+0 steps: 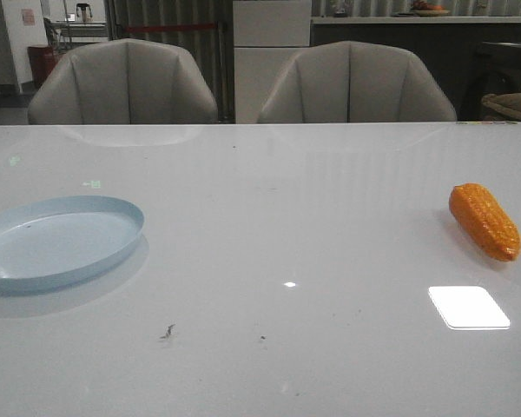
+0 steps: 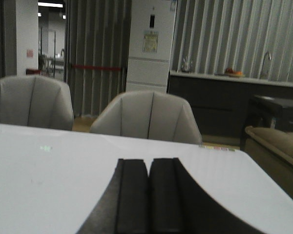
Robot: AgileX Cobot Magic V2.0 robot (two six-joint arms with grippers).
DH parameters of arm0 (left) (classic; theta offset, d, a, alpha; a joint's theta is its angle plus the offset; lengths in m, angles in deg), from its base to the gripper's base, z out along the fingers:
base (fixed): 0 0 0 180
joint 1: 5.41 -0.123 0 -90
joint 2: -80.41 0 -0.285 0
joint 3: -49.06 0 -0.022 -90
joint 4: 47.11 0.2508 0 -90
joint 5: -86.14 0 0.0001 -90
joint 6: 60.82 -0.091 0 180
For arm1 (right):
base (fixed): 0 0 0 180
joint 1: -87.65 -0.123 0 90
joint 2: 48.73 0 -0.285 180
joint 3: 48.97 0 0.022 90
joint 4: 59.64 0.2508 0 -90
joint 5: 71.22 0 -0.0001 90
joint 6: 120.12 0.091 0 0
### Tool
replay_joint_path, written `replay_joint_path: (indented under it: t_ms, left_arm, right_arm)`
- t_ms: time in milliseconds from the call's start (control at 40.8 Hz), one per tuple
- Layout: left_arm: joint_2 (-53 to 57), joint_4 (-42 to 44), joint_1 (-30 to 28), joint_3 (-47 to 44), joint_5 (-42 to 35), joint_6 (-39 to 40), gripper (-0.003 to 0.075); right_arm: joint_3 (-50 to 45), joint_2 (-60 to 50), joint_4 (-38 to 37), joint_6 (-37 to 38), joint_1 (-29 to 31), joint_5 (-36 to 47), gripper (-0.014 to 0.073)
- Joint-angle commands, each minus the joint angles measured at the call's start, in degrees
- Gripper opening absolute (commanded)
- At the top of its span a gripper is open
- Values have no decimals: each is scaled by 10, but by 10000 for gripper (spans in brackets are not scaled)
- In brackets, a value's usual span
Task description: Place corn on plate with both arms
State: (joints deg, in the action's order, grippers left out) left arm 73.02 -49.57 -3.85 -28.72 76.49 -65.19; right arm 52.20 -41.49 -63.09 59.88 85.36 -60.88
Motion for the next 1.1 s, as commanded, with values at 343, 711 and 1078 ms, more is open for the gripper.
replay_joint_path:
  t_ms: [343, 711, 1078]
  left_arm:
    - [-101, 105, 3, 257, 15, 2, 94]
    - [-390, -2, 3, 367, 47, 2, 94]
    - [-513, -102, 3, 367, 140, 2, 333]
  right_arm:
    - [340, 132, 28, 11, 3, -144, 58]
    - [439, 430, 73, 11, 3, -206, 58]
    - [439, 590, 144, 10, 3, -297, 322]
